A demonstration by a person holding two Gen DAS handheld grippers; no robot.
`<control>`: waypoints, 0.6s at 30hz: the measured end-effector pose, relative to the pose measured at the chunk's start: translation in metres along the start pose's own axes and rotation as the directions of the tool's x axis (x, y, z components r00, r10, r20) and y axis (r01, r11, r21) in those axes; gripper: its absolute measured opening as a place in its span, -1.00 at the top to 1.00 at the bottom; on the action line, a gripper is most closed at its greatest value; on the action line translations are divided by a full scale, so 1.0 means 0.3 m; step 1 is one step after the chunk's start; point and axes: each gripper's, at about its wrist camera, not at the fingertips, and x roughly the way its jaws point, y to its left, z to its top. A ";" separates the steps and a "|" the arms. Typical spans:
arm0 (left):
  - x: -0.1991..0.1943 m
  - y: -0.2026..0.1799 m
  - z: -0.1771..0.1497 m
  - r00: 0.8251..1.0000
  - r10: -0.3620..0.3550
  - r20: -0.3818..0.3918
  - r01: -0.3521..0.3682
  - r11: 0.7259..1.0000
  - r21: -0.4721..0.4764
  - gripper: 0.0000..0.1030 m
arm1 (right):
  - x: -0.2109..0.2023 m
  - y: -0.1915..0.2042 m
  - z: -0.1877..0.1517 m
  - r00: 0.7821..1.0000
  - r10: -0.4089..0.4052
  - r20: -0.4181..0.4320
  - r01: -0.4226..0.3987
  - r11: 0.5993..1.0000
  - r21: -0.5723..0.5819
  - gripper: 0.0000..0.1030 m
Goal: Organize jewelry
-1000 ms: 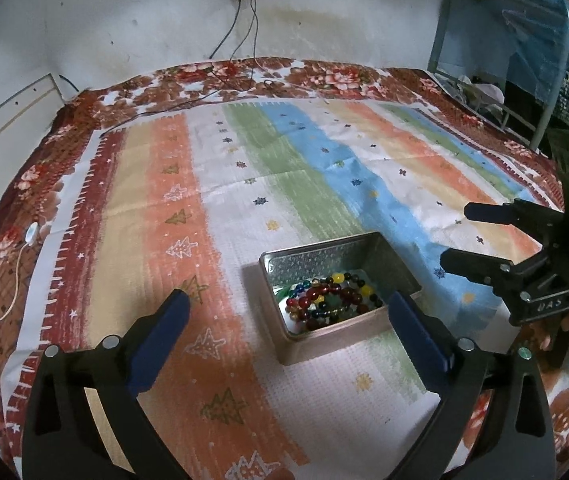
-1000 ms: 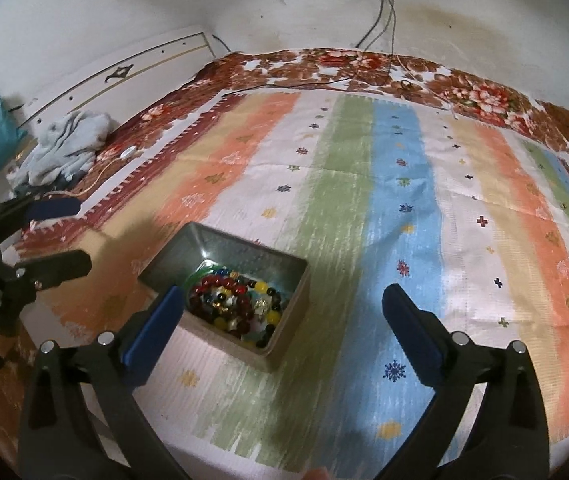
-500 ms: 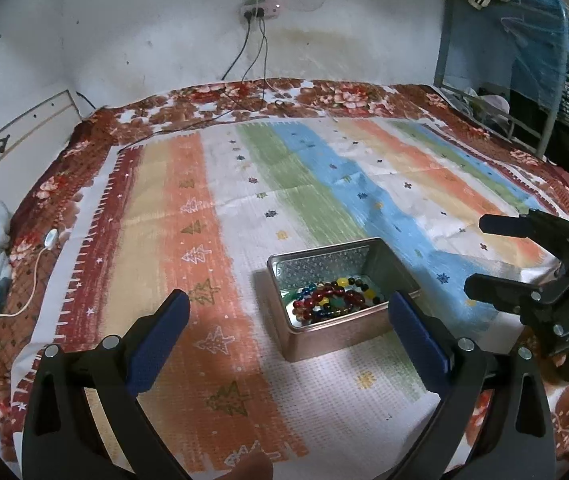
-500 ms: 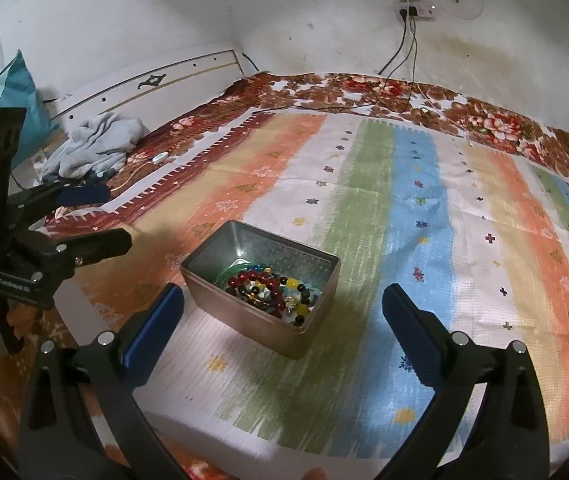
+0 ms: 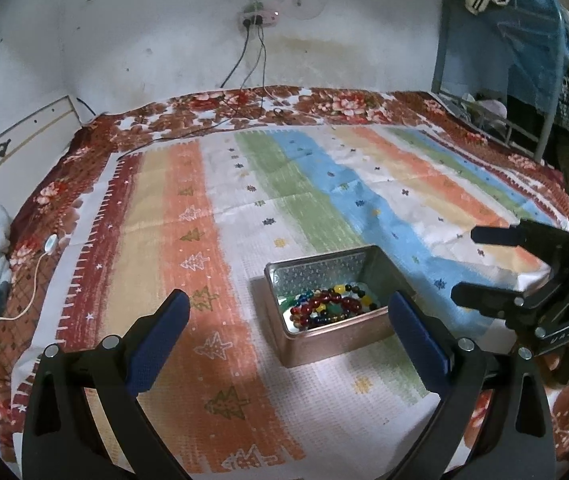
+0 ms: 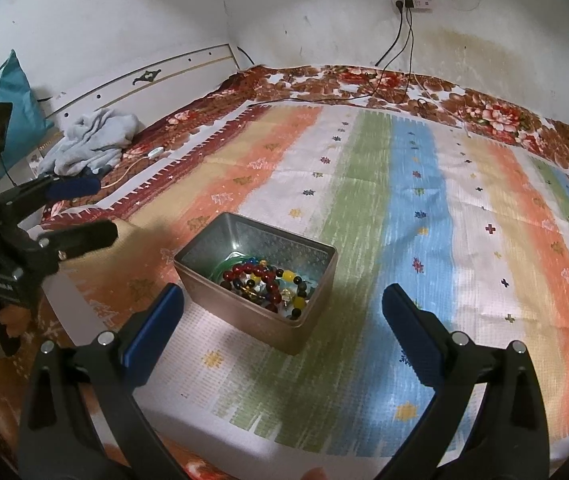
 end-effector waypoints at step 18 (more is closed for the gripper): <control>0.004 -0.024 -0.010 1.000 -0.014 -0.004 0.014 0.999 0.030 -0.89 | 0.011 -0.004 -0.011 1.000 -0.008 0.003 0.008 1.000 0.006 -0.90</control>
